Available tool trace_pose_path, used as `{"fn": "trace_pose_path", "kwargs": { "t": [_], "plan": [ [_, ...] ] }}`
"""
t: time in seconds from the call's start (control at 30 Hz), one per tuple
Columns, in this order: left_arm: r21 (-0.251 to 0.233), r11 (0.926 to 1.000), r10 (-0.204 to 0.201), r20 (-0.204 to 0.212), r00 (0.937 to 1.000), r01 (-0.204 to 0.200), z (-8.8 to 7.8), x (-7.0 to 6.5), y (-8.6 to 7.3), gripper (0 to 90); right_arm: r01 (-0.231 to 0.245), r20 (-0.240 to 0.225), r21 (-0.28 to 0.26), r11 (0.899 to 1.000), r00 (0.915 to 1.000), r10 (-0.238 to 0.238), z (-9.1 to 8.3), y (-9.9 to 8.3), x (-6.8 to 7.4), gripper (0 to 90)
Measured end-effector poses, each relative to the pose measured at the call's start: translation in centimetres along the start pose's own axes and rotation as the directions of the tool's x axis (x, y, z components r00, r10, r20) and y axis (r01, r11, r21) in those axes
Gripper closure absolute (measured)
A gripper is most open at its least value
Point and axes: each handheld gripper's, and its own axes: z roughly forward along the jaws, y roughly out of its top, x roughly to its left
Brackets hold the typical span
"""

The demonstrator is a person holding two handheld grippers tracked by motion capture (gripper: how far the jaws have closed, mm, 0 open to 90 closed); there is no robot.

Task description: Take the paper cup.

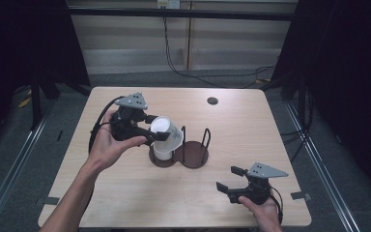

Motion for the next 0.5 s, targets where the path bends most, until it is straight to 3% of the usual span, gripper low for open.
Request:
{"fn": "trace_pose_path", "kwargs": {
  "t": [0.27, 0.37, 0.5],
  "plan": [
    [-0.012, 0.9990, -0.042, 0.051, 0.9978, 0.043, 1.0, -0.4, -1.9, 36.6, 0.008, -0.017, -0.009, 1.000, 0.9998, -0.008, 0.0, 0.1, 0.2, 13.6],
    [0.008, 0.9991, -0.042, 0.071, 0.9966, 0.041, 1.5, -0.8, -2.5, 36.5, 0.006, -0.022, -0.009, 1.000, 0.9997, -0.006, 0.0, 0.2, 0.4, 13.5],
    [0.010, 0.9989, -0.046, 0.087, 0.9951, 0.045, 2.0, -1.4, -3.1, 36.4, -0.008, -0.078, -0.043, 0.999, 0.9970, 0.005, 0.1, 0.5, 0.8, 13.3]
  ]
}}
